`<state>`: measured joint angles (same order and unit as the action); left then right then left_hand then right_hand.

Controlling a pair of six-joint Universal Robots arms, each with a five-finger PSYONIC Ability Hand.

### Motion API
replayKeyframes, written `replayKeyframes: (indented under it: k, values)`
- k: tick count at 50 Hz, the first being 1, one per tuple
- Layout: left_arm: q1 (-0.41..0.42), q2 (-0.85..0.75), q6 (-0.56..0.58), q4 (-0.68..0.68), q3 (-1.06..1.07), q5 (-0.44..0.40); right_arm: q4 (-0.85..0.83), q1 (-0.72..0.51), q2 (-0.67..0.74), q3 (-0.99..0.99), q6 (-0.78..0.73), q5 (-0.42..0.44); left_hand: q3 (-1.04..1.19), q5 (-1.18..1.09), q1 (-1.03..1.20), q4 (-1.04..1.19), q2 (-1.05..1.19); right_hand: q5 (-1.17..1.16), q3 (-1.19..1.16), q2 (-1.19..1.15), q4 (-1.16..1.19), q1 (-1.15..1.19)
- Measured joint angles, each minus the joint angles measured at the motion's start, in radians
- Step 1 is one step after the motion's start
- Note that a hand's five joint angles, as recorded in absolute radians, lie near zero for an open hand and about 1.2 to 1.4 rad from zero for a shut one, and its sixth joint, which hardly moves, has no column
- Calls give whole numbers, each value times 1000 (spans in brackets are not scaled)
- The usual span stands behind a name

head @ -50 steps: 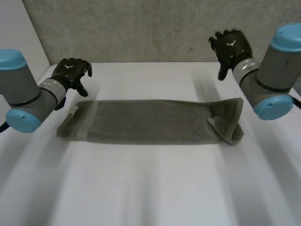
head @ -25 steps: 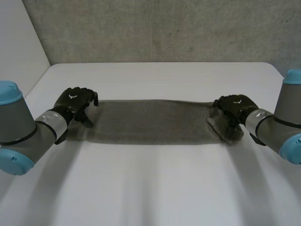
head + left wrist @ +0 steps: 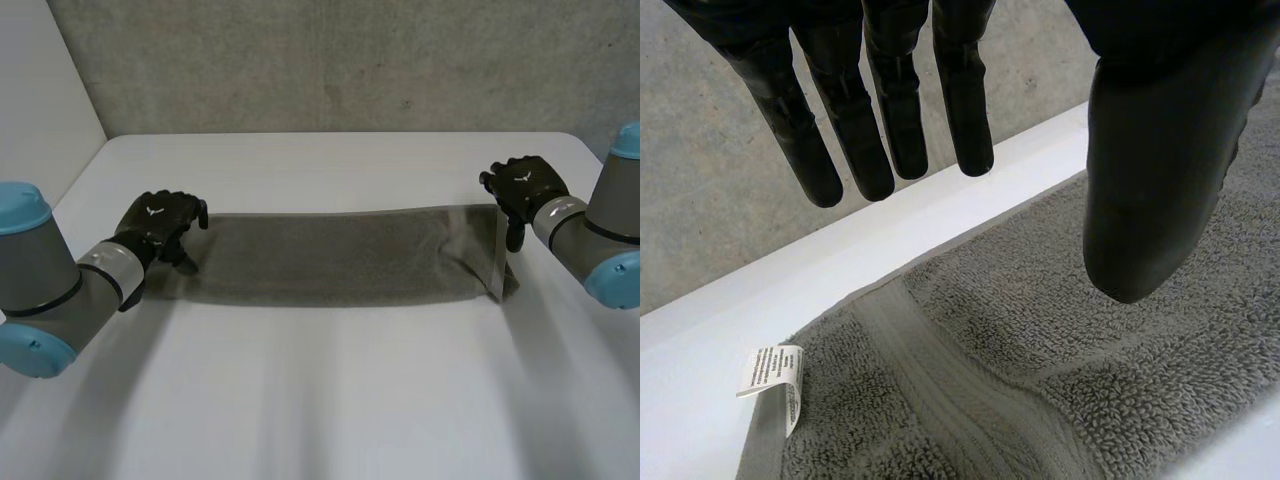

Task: Fold the towel.

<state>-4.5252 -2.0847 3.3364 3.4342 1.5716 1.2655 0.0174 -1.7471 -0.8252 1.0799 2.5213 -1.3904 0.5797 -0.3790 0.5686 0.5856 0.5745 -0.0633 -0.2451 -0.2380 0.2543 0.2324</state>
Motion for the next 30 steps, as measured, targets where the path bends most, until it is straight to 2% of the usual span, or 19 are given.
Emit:
replayKeyframes:
  k: [6,14,20,30]
  values:
    - [0,1,0,4,7,0,-3,-20,-81,130,21,6,0,0,0,0,0,0,0,0,0,0]
    - [1,2,0,5,15,0,-7,-19,-138,259,149,19,0,0,0,0,0,0,0,0,0,0]
    - [4,2,0,7,18,0,-31,-8,-111,275,201,19,0,1,0,0,0,-41,-30,-37,24,47]
    - [4,2,1,24,31,-1,-101,13,-26,246,203,14,0,1,0,0,0,-181,-166,-172,159,167]
